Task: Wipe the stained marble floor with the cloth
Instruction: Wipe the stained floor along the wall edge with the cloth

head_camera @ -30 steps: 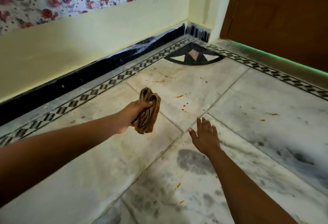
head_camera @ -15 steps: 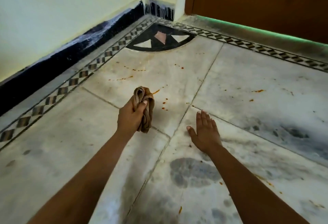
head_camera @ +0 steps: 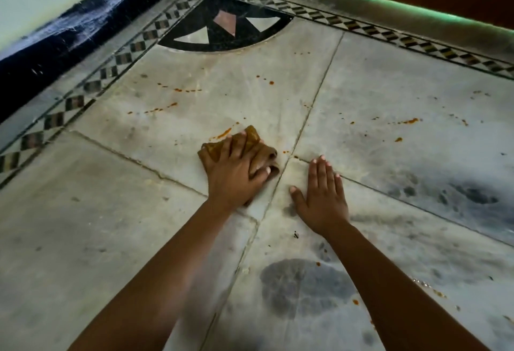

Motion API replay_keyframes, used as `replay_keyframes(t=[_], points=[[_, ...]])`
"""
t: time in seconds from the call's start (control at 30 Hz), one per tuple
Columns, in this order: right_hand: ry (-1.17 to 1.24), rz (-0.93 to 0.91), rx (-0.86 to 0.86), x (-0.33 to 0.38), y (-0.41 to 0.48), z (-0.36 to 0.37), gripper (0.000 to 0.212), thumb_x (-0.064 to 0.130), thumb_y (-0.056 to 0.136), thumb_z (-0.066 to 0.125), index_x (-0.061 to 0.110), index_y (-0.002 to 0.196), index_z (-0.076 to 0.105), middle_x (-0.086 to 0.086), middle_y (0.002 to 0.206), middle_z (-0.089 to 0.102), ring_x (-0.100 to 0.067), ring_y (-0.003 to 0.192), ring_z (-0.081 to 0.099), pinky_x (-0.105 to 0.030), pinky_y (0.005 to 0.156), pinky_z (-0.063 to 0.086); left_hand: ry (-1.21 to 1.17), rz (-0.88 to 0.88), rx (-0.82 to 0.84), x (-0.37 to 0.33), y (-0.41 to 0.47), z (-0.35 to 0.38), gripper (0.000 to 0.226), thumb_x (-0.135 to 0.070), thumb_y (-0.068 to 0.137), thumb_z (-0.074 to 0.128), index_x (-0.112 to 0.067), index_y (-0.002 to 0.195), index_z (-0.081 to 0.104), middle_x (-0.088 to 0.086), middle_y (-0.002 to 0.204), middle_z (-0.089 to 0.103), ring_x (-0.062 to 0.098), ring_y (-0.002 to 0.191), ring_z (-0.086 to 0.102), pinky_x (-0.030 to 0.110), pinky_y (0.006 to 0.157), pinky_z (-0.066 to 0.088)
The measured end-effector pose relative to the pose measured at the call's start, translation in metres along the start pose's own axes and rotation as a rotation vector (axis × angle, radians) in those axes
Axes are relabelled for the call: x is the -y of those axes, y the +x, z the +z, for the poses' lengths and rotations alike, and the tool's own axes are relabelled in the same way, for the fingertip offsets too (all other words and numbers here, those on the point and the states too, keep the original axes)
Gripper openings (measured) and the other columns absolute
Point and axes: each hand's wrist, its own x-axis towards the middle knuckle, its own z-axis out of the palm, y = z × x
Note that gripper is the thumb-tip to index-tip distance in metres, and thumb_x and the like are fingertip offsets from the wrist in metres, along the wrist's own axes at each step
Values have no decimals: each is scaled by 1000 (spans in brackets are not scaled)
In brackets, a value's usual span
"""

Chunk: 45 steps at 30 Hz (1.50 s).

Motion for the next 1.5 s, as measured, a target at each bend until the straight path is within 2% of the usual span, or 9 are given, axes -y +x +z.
replay_keyframes(t=[0.13,0.37,0.63,0.73,0.83,1.07,1.27,1.4,1.5], points=[[19,-13,14,-1,1,-3,97,63,67,-15,7,147,-12,-12,156,-17,-23,144,-16,-32,111,-16,63,361,-35,24,-41,4,61,-63,81,34,-42,139,33,-3,150,36,28,137,36,68,99,27],[44,-9,21,1,-2,-4,90,61,77,-8,6,147,-11,-13,156,-16,-24,144,-14,-34,113,-14,4,144,78,-9,58,-14,64,-56,85,38,-33,145,31,-9,150,35,20,139,27,53,108,20],[49,-24,52,-1,-2,-9,90,62,77,-9,4,147,-13,-14,155,-18,-24,143,-17,-33,113,-14,-192,504,141,13,13,-10,73,-71,78,22,-37,142,14,-17,150,24,7,142,10,46,114,-1],[56,-27,70,-2,-2,-11,77,55,96,14,4,146,-13,-14,155,-20,-24,143,-18,-33,113,-15,-162,373,173,30,42,-12,72,-63,78,34,-36,144,23,-10,152,29,9,143,8,42,115,4],[47,-30,73,0,-2,-11,80,59,92,8,4,147,-13,-14,155,-20,-23,143,-19,-33,112,-15,-77,215,175,-15,73,-17,61,-44,88,50,-38,144,28,-12,155,21,14,145,9,50,115,3],[61,-38,72,-2,-1,-11,102,65,64,-18,5,146,-14,-14,155,-19,-24,143,-18,-32,111,-16,-11,504,63,37,-11,-5,64,-77,81,15,-52,141,17,-6,156,20,25,143,17,59,109,10],[46,-63,-24,3,-2,-6,93,63,73,-14,5,147,-12,-13,156,-16,-22,143,-16,-28,109,-17,21,-33,139,50,42,-15,81,-76,71,12,-45,146,4,-11,159,4,20,146,1,57,111,2],[62,-107,-85,21,17,-14,93,60,72,-13,7,148,-8,-12,157,-13,-20,144,-13,-27,109,-15,81,127,76,19,3,-4,74,-71,76,6,-47,145,10,-7,159,4,22,146,5,62,109,-2],[81,-83,-142,33,37,-16,88,58,77,-6,6,148,-4,-12,157,-6,-21,145,-8,-29,112,-11,106,195,-41,54,-37,-2,64,-66,85,19,-39,142,29,2,152,33,32,138,33,66,104,21]])
